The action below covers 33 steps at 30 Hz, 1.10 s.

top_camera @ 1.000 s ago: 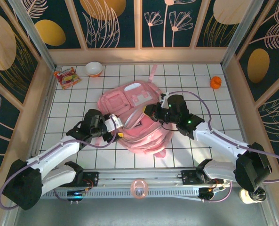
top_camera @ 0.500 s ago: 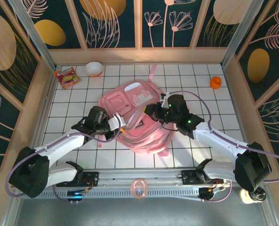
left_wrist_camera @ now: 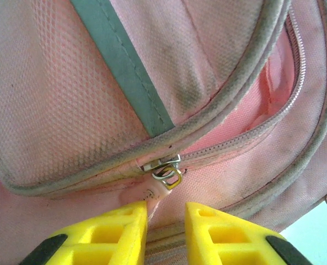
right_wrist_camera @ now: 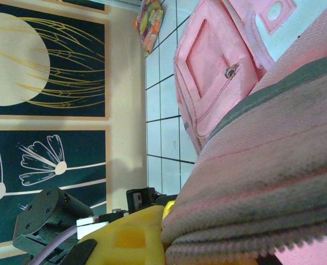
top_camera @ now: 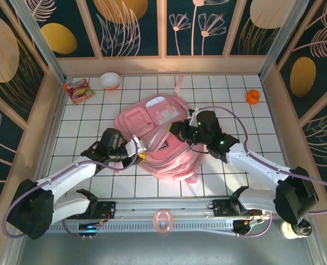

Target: Pack the student bag

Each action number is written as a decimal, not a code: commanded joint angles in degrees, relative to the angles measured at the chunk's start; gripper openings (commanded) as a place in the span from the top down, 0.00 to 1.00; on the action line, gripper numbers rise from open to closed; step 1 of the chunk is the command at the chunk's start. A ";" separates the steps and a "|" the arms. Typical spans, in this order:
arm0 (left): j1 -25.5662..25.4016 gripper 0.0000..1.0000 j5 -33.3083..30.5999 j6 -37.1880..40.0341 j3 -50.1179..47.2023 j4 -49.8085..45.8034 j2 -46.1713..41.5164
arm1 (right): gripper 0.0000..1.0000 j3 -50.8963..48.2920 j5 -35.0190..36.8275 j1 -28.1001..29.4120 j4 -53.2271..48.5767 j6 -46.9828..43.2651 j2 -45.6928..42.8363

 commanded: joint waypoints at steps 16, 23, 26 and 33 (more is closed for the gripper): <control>-0.07 0.83 -1.74 -5.61 0.64 8.19 1.48 | 0.96 1.91 0.00 -0.25 7.32 -0.05 -0.99; -0.18 0.96 4.66 -3.20 2.77 0.76 1.87 | 0.97 0.47 1.70 -0.09 7.95 0.94 -1.09; -0.32 0.99 8.81 -4.83 2.45 -0.51 0.34 | 0.98 -0.95 3.61 -0.06 8.70 1.41 -0.97; -3.10 1.00 13.14 -9.20 0.69 0.94 -3.30 | 0.99 -2.69 4.75 0.05 10.98 2.19 2.11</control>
